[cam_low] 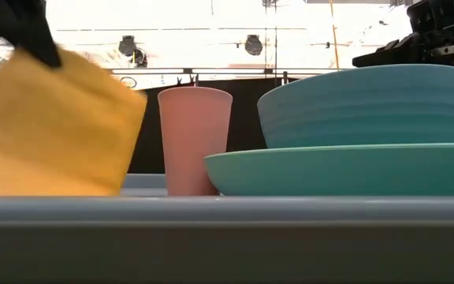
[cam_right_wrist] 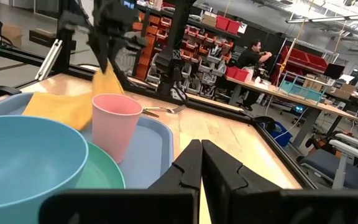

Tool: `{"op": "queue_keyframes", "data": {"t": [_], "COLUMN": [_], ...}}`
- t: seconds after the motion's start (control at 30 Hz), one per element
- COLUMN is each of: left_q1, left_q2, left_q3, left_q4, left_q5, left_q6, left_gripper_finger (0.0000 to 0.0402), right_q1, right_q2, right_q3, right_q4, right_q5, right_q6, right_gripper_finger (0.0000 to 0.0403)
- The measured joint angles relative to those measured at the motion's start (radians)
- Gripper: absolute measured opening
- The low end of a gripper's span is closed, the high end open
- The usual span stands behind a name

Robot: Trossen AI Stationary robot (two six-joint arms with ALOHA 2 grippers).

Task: Set up tray
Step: Put the yellow table napkin to the bottom left of the pink cup on the blue tray

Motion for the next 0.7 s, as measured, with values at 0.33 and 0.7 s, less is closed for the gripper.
{"op": "queue_keyframes", "data": {"t": [0.33,0.7], "left_q1": [0.093,0.208], "left_q2": [0.0,0.0], "left_q3": [-0.137,-0.249], "left_q4": [0.14,0.235], "left_q5": [0.039,0.067], "left_q6": [0.179,0.368], "left_gripper_finger": [0.0014,0.0014], "right_q1": [0.0,0.0], "right_q2": [0.0,0.0], "right_q3": [0.0,0.0], "right_q4": [-0.007,-0.03], "right_q5": [0.0,0.0], "right_q6": [0.0,0.0], "right_gripper_finger": [0.0,0.0]}}
